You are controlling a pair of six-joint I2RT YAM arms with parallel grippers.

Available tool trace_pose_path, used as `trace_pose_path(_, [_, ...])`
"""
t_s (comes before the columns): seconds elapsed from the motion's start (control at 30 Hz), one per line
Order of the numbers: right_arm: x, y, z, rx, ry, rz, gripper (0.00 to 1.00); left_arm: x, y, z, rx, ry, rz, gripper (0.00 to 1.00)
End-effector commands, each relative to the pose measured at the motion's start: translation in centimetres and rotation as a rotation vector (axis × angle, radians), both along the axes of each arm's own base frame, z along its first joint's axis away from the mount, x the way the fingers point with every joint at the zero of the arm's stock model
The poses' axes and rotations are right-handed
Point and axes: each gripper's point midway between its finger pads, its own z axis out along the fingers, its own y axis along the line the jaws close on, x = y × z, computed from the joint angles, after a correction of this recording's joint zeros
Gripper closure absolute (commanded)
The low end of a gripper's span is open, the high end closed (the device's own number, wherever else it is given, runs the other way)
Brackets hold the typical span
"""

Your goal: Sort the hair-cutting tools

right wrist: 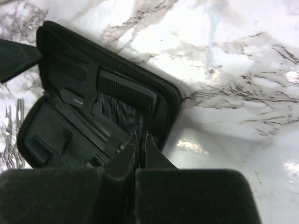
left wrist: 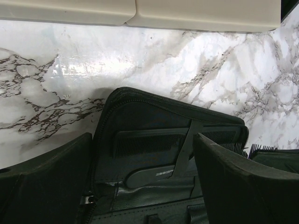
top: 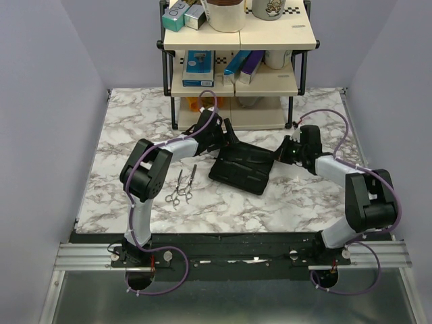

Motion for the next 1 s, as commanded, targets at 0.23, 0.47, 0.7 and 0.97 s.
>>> trace_pose_path(0.23, [-2.3,1.2,-2.3,0.006,0.058,-0.273,0.99,-3.1,-0.3,-1.5,-0.015,0.053,-0.009,0.08])
trace_pose_path(0.47, [-3.3,0.9,-2.9,0.022,0.081,-0.351,0.99,-3.8,0.1,-1.8,-0.021,0.063,0.002,0.08])
trace_pose_path(0.7, [-2.9,2.2,-3.5,0.054,0.099,-0.333,0.99,-4.0,-0.1,-1.6,-0.036,0.064,-0.001,0.08])
trace_pose_path(0.97, [-2.6,3.5,-4.9,0.064,0.113,-0.323,0.99,-3.9,0.0,-1.5,-0.020,0.059,-0.006,0.08])
